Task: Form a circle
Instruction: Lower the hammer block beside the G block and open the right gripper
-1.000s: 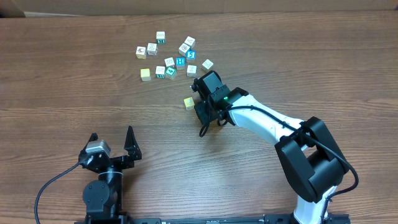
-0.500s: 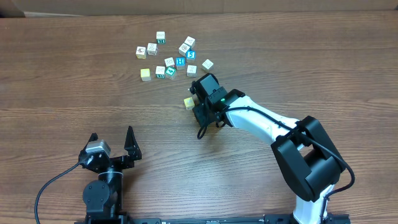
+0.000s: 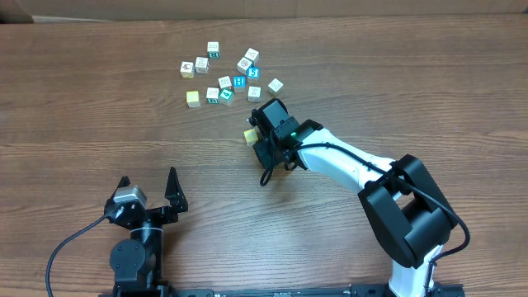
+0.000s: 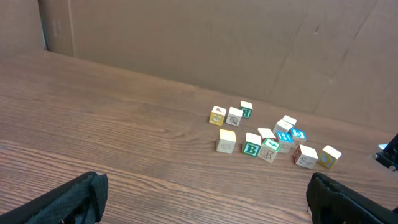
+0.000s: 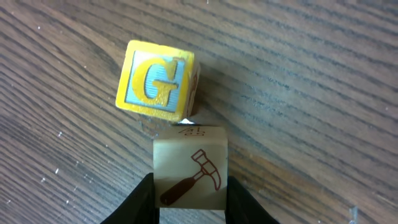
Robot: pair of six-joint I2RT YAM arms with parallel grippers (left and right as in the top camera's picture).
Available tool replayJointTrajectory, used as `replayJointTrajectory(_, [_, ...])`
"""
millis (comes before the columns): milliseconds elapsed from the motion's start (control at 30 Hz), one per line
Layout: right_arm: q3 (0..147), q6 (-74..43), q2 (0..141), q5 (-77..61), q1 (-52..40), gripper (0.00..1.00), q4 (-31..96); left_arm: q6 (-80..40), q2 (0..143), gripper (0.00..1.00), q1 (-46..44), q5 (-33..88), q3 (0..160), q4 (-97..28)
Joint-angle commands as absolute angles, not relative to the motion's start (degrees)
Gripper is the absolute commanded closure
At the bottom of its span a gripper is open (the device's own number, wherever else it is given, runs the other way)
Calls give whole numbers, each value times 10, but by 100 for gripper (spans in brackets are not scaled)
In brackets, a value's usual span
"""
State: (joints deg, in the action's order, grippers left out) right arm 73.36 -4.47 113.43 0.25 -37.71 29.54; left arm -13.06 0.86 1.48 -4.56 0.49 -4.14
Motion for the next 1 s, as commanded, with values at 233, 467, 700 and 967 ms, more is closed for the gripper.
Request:
replayJointTrajectory(233, [732,-61,1140,23,-379,72,291,-118,3,0,12,-44,3,-41])
replayJointTrajectory(467, [732,-61,1140,25,-379,71,291,-118,3,1,12,-45,3,-41])
replayJointTrajectory(700, [732,-61,1140,25,-379,59,292,-118,3,1,12,-44,3,-41])
replayJointTrajectory(967, [732,-61,1140,25,-379,57,291,-118,3,1,12,-45,3,-41])
